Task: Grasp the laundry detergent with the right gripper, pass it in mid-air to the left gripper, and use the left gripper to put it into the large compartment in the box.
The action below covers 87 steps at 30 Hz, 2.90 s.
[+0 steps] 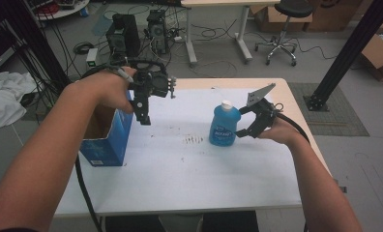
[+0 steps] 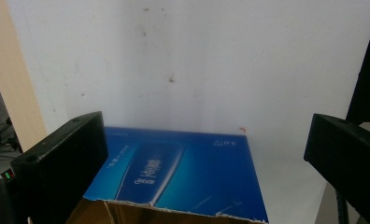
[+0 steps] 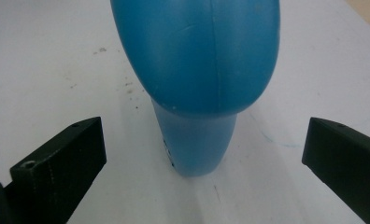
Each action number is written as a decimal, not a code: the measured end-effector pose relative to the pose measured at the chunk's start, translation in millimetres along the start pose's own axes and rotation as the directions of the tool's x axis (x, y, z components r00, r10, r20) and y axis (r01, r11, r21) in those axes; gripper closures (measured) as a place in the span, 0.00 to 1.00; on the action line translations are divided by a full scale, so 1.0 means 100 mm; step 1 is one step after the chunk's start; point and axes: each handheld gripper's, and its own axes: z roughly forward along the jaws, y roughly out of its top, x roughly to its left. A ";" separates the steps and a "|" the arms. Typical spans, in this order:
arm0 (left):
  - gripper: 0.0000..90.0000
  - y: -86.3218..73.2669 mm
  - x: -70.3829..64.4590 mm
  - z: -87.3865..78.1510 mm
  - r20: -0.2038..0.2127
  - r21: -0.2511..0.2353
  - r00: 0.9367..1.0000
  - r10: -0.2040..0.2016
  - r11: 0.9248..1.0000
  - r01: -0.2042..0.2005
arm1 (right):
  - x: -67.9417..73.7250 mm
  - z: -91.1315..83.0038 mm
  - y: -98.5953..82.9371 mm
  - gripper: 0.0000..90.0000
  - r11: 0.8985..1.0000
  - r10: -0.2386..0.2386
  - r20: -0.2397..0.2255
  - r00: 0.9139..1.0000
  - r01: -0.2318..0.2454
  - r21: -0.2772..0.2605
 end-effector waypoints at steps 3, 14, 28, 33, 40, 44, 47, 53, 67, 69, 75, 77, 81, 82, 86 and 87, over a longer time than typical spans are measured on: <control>0.00 0.01 0.00 0.00 0.000 0.000 1.000 -0.001 1.000 0.001 | -0.02 0.07 -0.04 0.00 0.999 0.007 0.000 1.000 -0.007 -0.049; 0.00 0.00 -0.01 0.02 0.004 0.001 1.000 0.004 1.000 -0.004 | 0.00 0.24 -0.03 0.00 0.991 -0.007 -0.004 1.000 0.006 -0.133; 0.00 -0.02 -0.03 0.03 0.002 0.002 1.000 0.002 1.000 -0.002 | 0.01 0.40 -0.09 0.01 0.980 0.001 -0.018 1.000 -0.004 -0.197; 0.00 -0.02 -0.03 0.05 0.002 0.001 1.000 0.000 1.000 0.000 | 0.02 0.46 -0.16 0.03 0.976 0.001 -0.024 1.000 -0.006 -0.217; 0.00 -0.02 -0.03 0.04 0.001 0.004 1.000 0.002 1.000 -0.002 | 0.02 0.50 -0.19 0.06 0.970 0.008 -0.023 1.000 -0.013 -0.242; 0.00 -0.02 -0.02 0.04 0.000 0.005 1.000 0.001 1.000 -0.001 | 0.01 0.50 -0.20 0.10 0.966 0.003 -0.015 1.000 -0.007 -0.259; 0.00 -0.02 -0.02 0.03 -0.001 0.006 1.000 0.001 1.000 -0.001 | 0.01 0.50 -0.20 0.11 0.967 0.002 -0.017 1.000 -0.006 -0.256; 0.00 -0.02 -0.02 0.04 -0.001 0.005 1.000 -0.002 1.000 0.002 | 0.00 0.52 -0.25 0.16 0.968 0.007 -0.017 1.000 -0.011 -0.250; 0.00 0.00 -0.01 0.05 0.002 0.011 1.000 0.001 1.000 -0.001 | 0.00 0.54 -0.28 0.27 0.962 -0.001 -0.010 1.000 -0.002 -0.274; 0.00 0.00 -0.01 0.05 0.001 0.011 1.000 0.003 1.000 -0.003 | 0.00 0.54 -0.29 0.28 0.962 -0.002 -0.013 1.000 -0.002 -0.271; 0.00 -0.02 -0.01 0.05 0.000 0.011 1.000 -0.001 1.000 0.001 | 0.00 0.56 -0.28 0.34 0.961 -0.010 -0.026 1.000 0.002 -0.276; 0.00 -0.02 -0.01 0.05 0.001 0.010 1.000 -0.004 1.000 0.004 | 0.00 0.56 -0.28 0.35 0.960 -0.012 -0.031 0.999 0.002 -0.279; 0.00 -0.03 0.00 0.05 -0.001 0.008 1.000 -0.006 1.000 0.006 | 0.00 0.57 -0.28 0.36 0.960 -0.013 -0.034 0.999 0.003 -0.281; 0.00 -0.03 0.00 0.05 0.000 0.011 1.000 -0.004 1.000 0.004 | 0.00 0.57 -0.28 0.36 0.960 -0.013 -0.035 0.999 0.002 -0.280; 0.00 -0.04 0.00 0.06 -0.001 0.006 1.000 -0.007 1.000 0.007 | 0.01 0.57 -0.28 0.40 0.959 -0.020 -0.038 0.999 0.008 -0.282; 0.00 -0.04 0.01 0.06 -0.001 0.007 1.000 -0.007 1.000 0.007 | 0.01 0.57 -0.28 0.42 0.959 -0.019 -0.037 0.999 0.008 -0.283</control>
